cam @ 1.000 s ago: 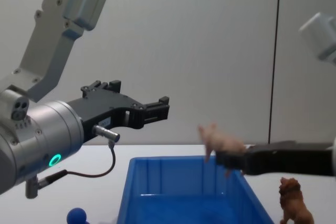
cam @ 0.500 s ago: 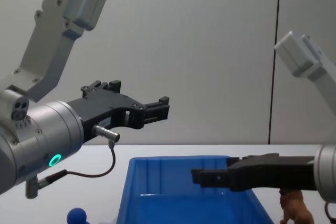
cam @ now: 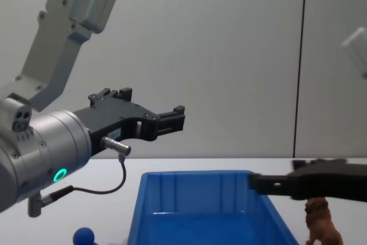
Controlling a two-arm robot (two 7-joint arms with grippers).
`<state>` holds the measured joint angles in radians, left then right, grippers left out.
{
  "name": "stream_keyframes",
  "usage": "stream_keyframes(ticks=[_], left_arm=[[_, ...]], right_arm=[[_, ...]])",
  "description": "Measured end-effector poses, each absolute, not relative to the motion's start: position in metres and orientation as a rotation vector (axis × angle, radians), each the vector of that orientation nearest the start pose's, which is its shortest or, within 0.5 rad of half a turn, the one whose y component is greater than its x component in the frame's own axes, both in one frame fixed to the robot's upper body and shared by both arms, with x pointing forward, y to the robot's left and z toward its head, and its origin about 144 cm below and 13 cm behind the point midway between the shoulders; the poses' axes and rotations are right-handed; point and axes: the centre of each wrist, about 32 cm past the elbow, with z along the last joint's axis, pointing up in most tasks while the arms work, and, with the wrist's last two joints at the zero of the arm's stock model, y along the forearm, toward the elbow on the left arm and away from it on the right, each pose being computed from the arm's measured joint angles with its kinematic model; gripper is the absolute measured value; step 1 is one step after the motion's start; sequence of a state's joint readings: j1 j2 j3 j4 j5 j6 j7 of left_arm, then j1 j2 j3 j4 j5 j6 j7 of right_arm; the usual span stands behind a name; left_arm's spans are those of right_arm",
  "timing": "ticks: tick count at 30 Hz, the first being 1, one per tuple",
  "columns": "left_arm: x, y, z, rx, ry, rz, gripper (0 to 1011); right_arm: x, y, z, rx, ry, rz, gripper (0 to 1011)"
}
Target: Pick up the two dolls from the table and place them into the box.
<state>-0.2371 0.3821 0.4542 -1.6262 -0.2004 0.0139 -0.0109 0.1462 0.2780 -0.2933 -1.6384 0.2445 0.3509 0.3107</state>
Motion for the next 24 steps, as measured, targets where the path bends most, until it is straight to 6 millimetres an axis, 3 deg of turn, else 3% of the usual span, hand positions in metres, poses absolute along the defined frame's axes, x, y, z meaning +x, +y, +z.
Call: stream_keyframes(ticks=[11,24], left_arm=[[0.492,0.198,1.204,0.061,-0.267,1.124,1002],[0.492,0.198,1.204,0.061,-0.268,1.124,1003]], right_arm=[[0.466,-0.24,1.189,-0.196,0.132,-1.092,1001],[0.461,-0.252,1.174,-0.24,0.226,-1.131,1001]])
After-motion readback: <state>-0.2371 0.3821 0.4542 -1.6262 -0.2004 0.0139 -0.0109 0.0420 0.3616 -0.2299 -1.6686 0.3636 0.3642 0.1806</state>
